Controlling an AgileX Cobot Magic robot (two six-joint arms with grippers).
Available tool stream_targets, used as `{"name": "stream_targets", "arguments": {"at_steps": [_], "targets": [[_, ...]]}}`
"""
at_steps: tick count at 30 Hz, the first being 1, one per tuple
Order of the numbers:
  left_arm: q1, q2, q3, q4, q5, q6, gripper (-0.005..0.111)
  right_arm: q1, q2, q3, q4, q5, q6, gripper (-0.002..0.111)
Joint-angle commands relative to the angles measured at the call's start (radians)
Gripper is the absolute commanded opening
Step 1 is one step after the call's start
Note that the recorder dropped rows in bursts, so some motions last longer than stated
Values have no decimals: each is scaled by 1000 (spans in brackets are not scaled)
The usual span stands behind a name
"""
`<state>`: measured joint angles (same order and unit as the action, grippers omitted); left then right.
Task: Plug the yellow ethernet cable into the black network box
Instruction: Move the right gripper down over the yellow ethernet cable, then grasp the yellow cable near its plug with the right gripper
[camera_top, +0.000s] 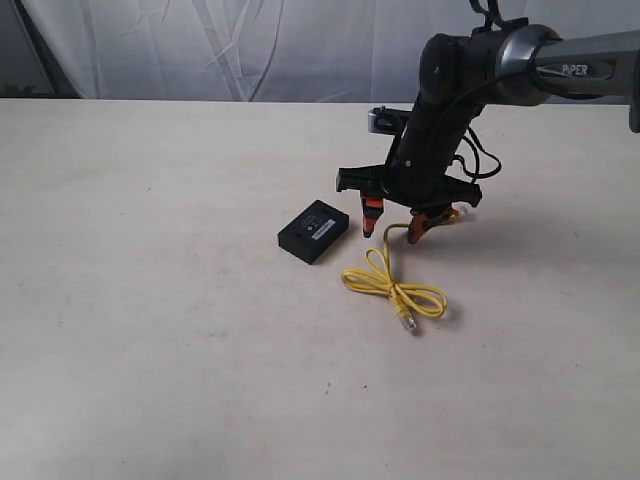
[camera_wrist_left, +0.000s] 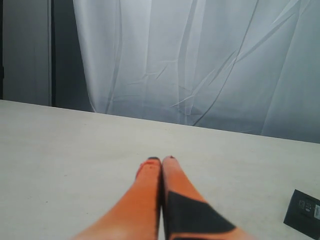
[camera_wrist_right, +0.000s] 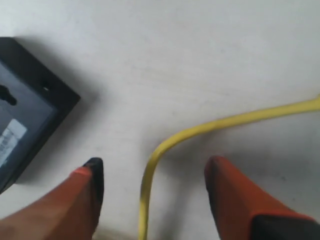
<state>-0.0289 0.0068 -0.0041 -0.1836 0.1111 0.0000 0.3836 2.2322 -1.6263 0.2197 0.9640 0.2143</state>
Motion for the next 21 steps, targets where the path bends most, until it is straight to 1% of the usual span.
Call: {"name": "stream_targets", "arguments": {"at_steps": [1,2,4,8,11,16,19,21], "targets": [[2,-7,4,1,4,0,0,1,16,-5,-9,-3,-1,58],[2,-7,4,1,4,0,0,1,16,-5,-12,-3,-1,57],[2,-7,4,1,4,0,0,1,16,-5,-17,-3,-1,48],[2,-7,4,2,4,0,0,3,24,-5,-27,-7,-10,25],[2,-7,4,2,4,0,0,9,26,-5,-35,-7,-40,1],[2,-7,4,2,4,0,0,9,4,-5,-43,26,-72,-1],[2,-7,4,2,4,0,0,9,-23,-5,-108,80,-88,-1],[2,-7,4,2,4,0,0,9,-50,-5,-149,115,-151,-1]]}}
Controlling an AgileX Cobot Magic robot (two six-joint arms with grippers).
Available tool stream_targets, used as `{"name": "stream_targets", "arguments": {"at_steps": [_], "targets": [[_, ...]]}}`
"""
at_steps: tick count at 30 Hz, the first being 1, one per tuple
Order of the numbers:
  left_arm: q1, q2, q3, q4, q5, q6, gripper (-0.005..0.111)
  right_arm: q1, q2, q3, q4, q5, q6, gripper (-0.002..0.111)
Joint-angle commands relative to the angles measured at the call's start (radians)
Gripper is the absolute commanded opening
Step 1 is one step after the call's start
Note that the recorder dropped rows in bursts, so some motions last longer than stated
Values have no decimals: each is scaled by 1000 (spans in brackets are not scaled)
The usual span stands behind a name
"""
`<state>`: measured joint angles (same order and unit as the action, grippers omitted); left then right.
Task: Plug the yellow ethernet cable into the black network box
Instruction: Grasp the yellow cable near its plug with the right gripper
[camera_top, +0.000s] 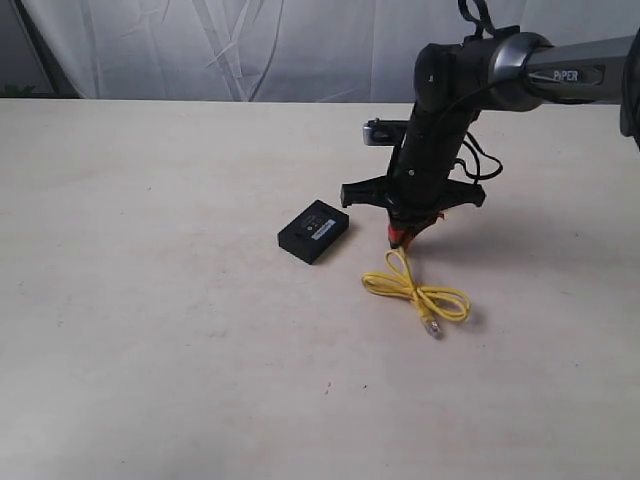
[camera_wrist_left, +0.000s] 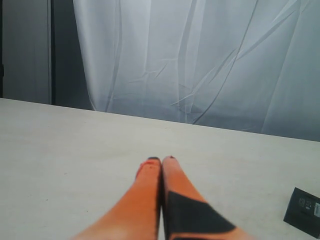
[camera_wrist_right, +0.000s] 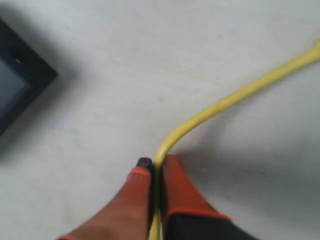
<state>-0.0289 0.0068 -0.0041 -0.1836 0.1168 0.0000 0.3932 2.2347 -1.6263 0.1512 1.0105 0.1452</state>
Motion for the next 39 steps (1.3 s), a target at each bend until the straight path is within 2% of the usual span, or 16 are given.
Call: {"name": "stream_targets", "arguments": {"at_steps": [1,7,11,14,24,30,39], "targets": [[2,-7,4,2,-2,0,0,-1,-66,-5,-93,84,-120,-1],[2,-7,4,14,3,0,0,-3,-204,60,-96,117,-385,-1],[2,-7,4,14,4,0,0,-3,-314,175,-80,119,-639,-1],[2,-7,4,14,4,0,0,-3,-400,272,10,139,-891,-1],[2,-7,4,16,6,0,0,-1,-463,545,59,58,-1283,-1],[2,-7,4,15,9,0,0,-1,-463,637,59,-107,-1318,-1],[2,-7,4,15,9,0,0,-1,-457,665,58,-153,-1407,-1]]}}
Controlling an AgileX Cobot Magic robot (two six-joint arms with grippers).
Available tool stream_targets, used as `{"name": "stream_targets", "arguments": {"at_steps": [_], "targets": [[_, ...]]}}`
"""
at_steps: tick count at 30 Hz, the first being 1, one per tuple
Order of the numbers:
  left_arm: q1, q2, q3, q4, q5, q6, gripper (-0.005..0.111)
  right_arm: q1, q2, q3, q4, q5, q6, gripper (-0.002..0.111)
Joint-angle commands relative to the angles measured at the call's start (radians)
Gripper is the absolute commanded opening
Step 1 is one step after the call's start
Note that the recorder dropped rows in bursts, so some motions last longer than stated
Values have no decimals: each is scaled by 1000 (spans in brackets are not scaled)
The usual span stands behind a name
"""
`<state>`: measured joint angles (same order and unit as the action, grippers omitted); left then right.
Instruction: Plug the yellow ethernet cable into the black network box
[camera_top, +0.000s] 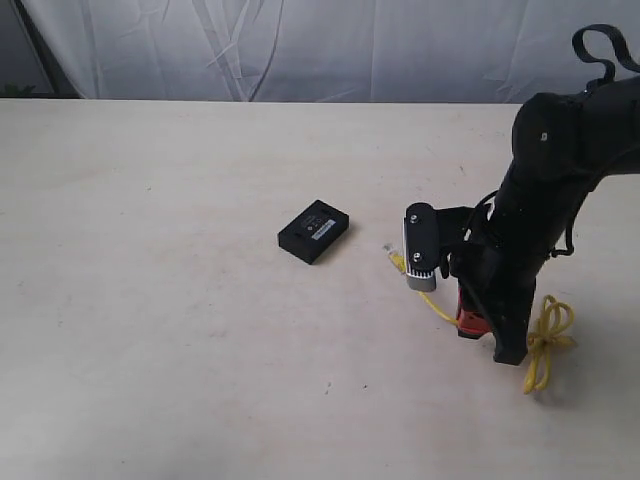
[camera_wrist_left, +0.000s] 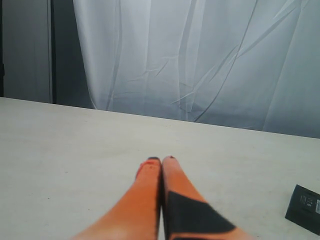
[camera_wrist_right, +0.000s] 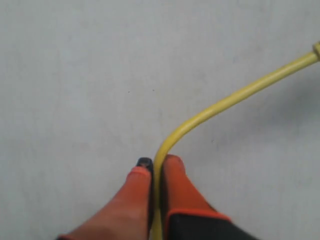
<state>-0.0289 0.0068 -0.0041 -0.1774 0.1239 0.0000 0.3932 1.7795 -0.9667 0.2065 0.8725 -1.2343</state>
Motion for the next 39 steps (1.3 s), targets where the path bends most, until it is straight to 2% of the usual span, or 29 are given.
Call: {"name": "stream_targets", "arguments": {"at_steps": [1,3,4,10,12,15,17,20,22,24,28,33,39], "targets": [[2,-7,4,9,2,0,0,-1,2,5,3,-15,-27,-1],[2,-7,4,9,2,0,0,-1,13,5,5,-15,-27,3],[2,-7,4,9,2,0,0,-1,21,5,5,-15,-27,9],[2,-7,4,9,2,0,0,-1,32,3,5,-23,-11,60],[2,-7,4,9,2,0,0,-1,15,-8,5,-23,3,68],[2,-7,4,9,2,0,0,-1,-23,-39,9,-51,84,66],[2,-7,4,9,2,0,0,-1,-51,-66,32,-111,207,63],[2,-7,4,9,2,0,0,-1,-80,-83,88,-236,554,58],[2,-7,4,9,2,0,0,-1,-68,-104,123,-204,725,57],[2,-7,4,9,2,0,0,4,-24,-157,130,-87,710,57],[2,-7,4,7,1,0,0,11,80,-277,101,-19,746,57],[2,-7,4,-5,1,0,0,57,154,-290,-100,-33,891,57],[2,-7,4,-7,1,0,0,78,189,-292,-93,-53,901,57]]}}
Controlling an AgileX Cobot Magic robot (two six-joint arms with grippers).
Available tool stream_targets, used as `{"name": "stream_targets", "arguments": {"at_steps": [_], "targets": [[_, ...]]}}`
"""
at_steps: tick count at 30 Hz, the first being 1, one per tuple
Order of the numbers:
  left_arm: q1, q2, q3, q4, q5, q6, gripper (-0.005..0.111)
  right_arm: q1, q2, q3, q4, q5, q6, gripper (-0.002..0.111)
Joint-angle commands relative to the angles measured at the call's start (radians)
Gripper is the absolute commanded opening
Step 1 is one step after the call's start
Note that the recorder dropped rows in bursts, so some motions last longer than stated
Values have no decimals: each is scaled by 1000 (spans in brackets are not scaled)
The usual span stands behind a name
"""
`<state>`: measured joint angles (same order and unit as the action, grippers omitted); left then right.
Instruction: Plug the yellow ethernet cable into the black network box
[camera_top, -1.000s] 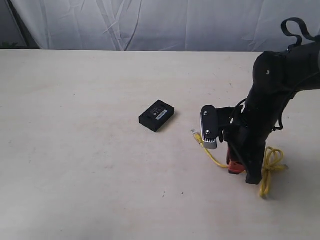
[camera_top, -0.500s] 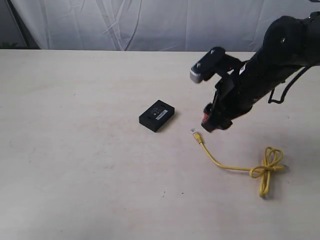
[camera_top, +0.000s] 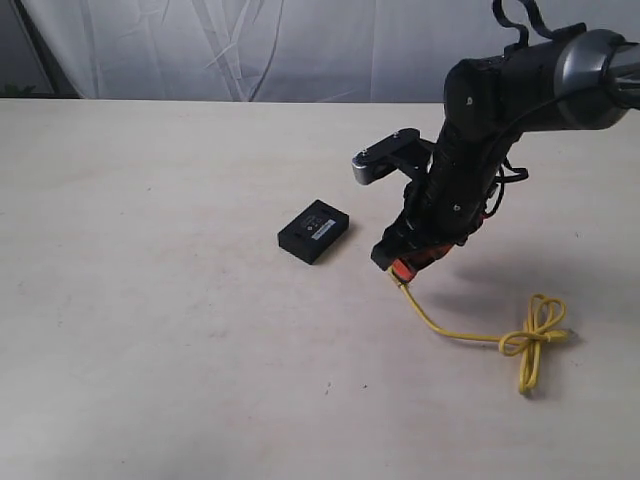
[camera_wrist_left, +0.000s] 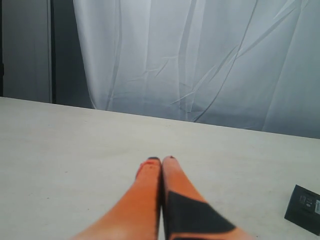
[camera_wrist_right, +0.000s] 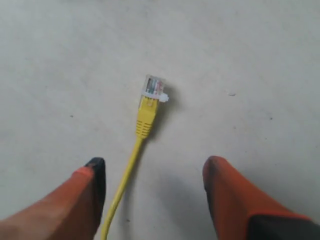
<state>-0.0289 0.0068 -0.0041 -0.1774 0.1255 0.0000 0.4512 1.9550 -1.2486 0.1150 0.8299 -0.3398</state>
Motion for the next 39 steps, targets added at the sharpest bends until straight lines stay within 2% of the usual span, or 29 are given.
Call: {"name": "stream_targets", "arguments": {"at_steps": [1,26,35,39], "targets": [[2,-7,4,-7,0,0,0,28,18,-10,-1,-10,11,57],[-4,-7,4,-6,0,0,0,49,123,-10,-37,-85,49,55],[-4,-7,4,-6,0,0,0,49,150,-10,-35,-102,49,27],[-4,-7,4,-6,0,0,0,49,150,-10,-35,-103,28,-1]]}}
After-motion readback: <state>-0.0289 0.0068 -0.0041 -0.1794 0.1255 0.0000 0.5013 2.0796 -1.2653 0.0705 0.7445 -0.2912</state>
